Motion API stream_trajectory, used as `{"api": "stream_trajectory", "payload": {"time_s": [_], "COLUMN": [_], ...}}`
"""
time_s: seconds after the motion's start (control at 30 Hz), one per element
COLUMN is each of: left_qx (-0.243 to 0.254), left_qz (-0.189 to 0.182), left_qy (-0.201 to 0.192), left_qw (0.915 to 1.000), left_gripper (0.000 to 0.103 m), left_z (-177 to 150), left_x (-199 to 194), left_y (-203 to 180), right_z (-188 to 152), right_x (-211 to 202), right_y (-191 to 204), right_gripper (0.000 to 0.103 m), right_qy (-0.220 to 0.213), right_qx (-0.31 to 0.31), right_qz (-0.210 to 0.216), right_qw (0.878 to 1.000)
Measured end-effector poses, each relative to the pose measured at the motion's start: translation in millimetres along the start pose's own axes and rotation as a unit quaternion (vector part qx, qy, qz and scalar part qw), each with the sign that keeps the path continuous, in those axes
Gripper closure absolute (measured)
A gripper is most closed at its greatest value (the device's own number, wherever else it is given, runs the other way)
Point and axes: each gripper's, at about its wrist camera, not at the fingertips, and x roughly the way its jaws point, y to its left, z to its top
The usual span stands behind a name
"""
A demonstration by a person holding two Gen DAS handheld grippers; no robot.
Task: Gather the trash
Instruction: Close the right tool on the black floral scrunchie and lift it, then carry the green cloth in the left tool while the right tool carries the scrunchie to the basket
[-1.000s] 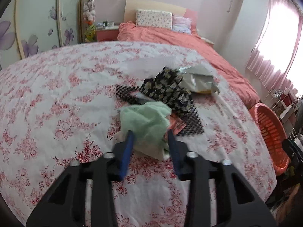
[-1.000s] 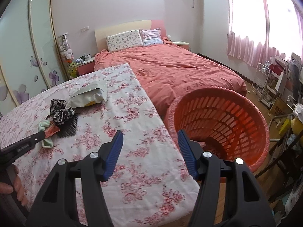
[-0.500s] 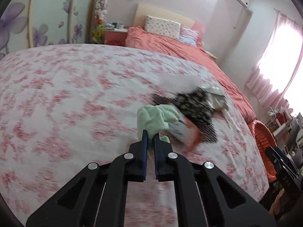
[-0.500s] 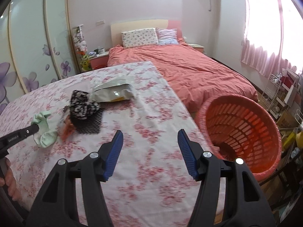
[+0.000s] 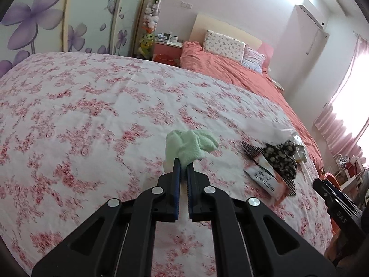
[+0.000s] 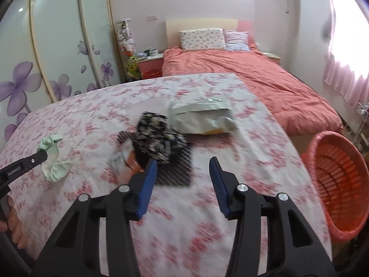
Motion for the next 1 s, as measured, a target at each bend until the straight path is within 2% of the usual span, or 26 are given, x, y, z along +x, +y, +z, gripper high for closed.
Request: {"api": "stream_trajectory", "payload": {"time_s": [0.17, 0.3, 0.37, 0.4, 0.47, 0.77, 1.0], "left_qx": [-0.004, -0.006, -0.005, -0.004, -0.002, 0.01, 0.03], "left_qz": [-0.002, -0.005, -0.006, -0.007, -0.009, -0.022, -0.035], "left_qy": [0.001, 0.004, 0.007, 0.008, 0.011, 0.011, 0.007], "left_qw": [1.0, 1.0, 0.9999, 0.9999, 0.9999, 0.9996, 0.9989], "left_gripper": [0.098, 0.098, 0.098, 0.098, 0.098, 0.098, 0.098], "left_z": [5.6, 5.4, 5.0, 4.6, 3.6, 1.6, -3.4], "left_x": [3.4, 6.5, 8.5, 9.2, 9.9, 7.7, -0.2], "left_y": [9.1, 11.8, 11.2, 11.1, 8.9, -7.7, -32.1], "right_z": [9.7, 11.2, 9.4, 8.5, 6.9, 6.2, 1.6], "right_x": [25.4, 49.4, 57.7, 61.7, 59.9, 11.9, -16.4], "right_y": [13.3, 20.9, 20.3, 19.7, 16.1, -5.2, -29.1], "right_gripper": [0.058, 0.06, 0.077, 0.093, 0.097, 0.099, 0.099], "right_qy": [0.02, 0.046, 0.057, 0.064, 0.061, 0.01, -0.011], "right_qx": [0.003, -0.008, -0.009, -0.008, -0.005, 0.01, 0.031], "right_qz": [0.011, -0.005, -0.007, -0.005, -0.005, -0.005, -0.015], "right_qw": [1.0, 0.999, 0.998, 0.998, 0.998, 1.0, 0.999]}}
